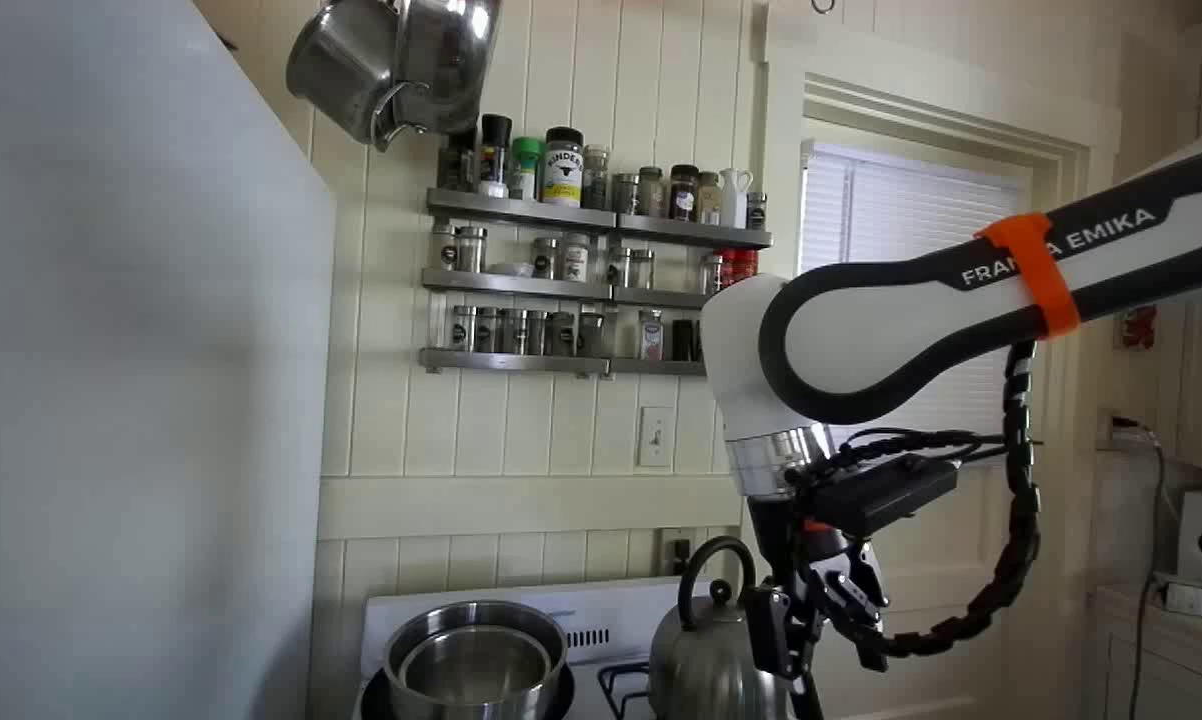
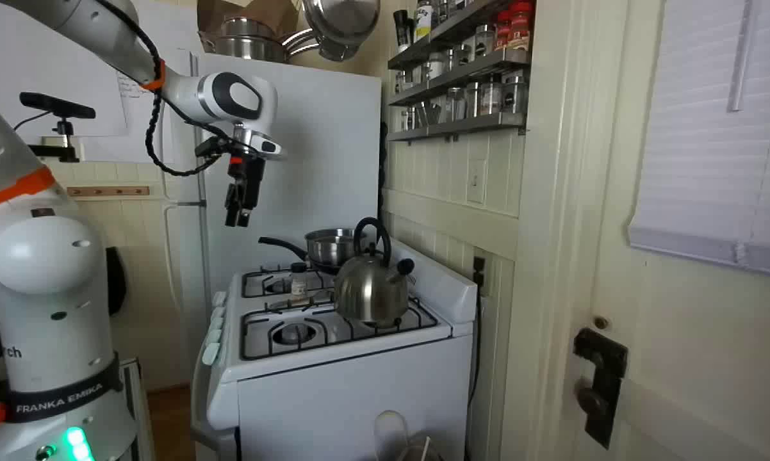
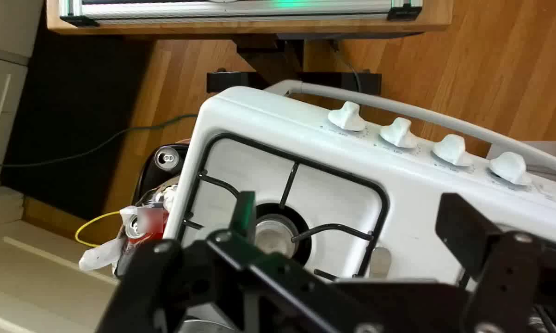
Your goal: Pick up the bottle from the shelf and put it on the stove
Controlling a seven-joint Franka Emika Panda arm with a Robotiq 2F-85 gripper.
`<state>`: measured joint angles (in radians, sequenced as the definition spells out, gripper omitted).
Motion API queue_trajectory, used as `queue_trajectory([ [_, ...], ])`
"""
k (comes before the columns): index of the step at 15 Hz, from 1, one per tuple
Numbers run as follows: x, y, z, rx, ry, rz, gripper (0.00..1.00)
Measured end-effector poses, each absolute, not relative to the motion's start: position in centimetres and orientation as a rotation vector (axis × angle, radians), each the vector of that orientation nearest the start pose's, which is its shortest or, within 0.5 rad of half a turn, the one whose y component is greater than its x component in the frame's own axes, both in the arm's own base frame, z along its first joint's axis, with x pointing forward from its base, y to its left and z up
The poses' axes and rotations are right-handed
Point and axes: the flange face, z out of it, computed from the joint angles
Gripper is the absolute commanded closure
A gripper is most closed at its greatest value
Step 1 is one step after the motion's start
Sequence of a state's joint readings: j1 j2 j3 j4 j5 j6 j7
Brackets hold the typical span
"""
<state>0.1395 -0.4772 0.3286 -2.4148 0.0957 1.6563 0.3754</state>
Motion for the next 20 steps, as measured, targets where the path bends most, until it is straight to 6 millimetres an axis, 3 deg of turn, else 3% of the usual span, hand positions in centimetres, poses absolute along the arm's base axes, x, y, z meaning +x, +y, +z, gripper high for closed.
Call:
queue_trajectory([
  [10,32.8,18.2,45.3,-3.282,-0.021,0.422,0.00],
  [12,33.3,17.5,45.2,-3.338,0.080,0.360,0.00],
  [14,34.5,15.5,44.9,-3.388,0.217,0.274,0.00],
  [17,35.9,10.8,44.9,-3.422,0.454,0.185,0.00],
  [20,36.6,6.2,46.4,-3.395,0.712,0.102,0.00],
])
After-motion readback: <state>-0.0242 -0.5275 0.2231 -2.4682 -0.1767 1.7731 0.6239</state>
